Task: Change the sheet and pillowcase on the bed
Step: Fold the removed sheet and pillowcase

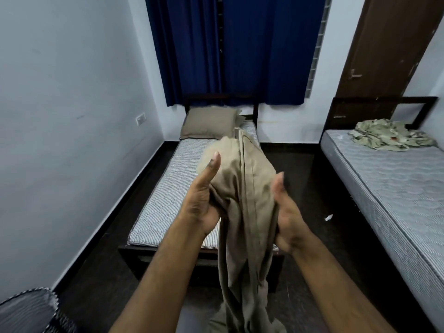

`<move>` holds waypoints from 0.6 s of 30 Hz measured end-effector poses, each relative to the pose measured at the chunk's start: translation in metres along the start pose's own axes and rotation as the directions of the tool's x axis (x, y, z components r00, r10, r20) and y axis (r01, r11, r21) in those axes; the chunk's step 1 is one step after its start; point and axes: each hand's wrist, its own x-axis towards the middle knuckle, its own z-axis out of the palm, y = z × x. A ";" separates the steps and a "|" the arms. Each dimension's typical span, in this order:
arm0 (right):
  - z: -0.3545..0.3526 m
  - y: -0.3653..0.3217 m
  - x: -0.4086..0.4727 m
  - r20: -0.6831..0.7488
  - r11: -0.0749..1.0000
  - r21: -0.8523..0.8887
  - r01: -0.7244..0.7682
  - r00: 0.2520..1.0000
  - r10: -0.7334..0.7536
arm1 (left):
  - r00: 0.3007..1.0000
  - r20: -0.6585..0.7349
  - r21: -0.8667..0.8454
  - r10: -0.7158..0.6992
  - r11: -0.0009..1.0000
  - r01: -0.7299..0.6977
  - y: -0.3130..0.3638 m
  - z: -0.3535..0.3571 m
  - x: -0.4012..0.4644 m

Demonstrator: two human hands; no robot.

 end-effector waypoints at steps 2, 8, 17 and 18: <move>0.001 0.003 0.000 -0.034 0.994 -0.110 0.009 0.999 -0.013 | 0.998 0.027 -0.032 0.062 0.998 -0.061 0.000 0.001 0.003; 0.005 0.007 0.001 -0.106 0.962 -0.226 0.152 0.978 -0.179 | 0.986 -0.070 0.127 0.149 0.982 -0.139 -0.010 0.000 0.009; -0.003 0.019 0.007 -0.078 0.772 -0.540 0.334 0.894 -0.441 | 0.804 -0.216 0.452 0.554 0.787 -0.420 -0.029 0.003 -0.003; -0.004 0.021 0.006 -0.057 0.746 -0.564 0.354 0.885 -0.463 | 0.773 -0.202 0.477 0.601 0.750 -0.459 -0.030 0.003 -0.006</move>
